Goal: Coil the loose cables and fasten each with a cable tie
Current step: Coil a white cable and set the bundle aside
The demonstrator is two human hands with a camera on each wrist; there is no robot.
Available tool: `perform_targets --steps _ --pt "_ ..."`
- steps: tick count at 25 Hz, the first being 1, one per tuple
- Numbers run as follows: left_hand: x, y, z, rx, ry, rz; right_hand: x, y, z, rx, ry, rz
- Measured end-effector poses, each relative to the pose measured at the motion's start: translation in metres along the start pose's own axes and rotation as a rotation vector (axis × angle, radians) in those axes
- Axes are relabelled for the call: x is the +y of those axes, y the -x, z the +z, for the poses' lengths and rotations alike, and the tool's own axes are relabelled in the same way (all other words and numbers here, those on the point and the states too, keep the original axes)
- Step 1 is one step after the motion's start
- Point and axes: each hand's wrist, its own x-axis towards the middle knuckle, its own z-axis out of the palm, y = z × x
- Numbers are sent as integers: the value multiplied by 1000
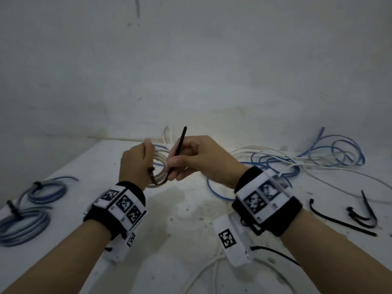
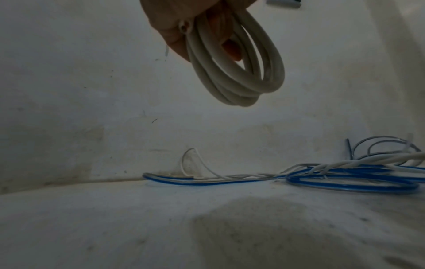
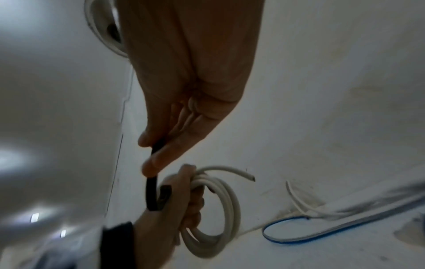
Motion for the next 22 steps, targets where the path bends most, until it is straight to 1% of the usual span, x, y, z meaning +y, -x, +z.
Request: perform_targets --steps 2,4,6,8,9,11,13,15,17,19,22 --pt "-10 2 -2 1 69 -35 11 -14 17 44 81 20" --pt "-18 -1 -4 23 143 -82 23 -24 23 148 162 37" --pt "-20 -2 -6 44 165 -95 29 -27 23 193 158 54" --pt "-19 -2 -4 21 172 -80 30 -29 26 194 116 45" --pt "-17 -1 -2 -3 179 -85 30 -30 30 216 110 25" --pt "-15 1 2 -62 182 -127 32 -32 37 303 149 -43" --pt "-14 3 4 -107 186 -160 37 -34 45 383 290 -142" --pt "-14 3 2 -141 176 -135 42 -36 52 429 428 -220" --pt "-17 1 2 -175 167 -111 43 -38 56 451 495 -258" --pt "-21 0 2 -205 215 -157 42 -38 58 441 513 -258" --pt "-20 1 2 -275 279 -177 38 -34 53 422 414 -211"
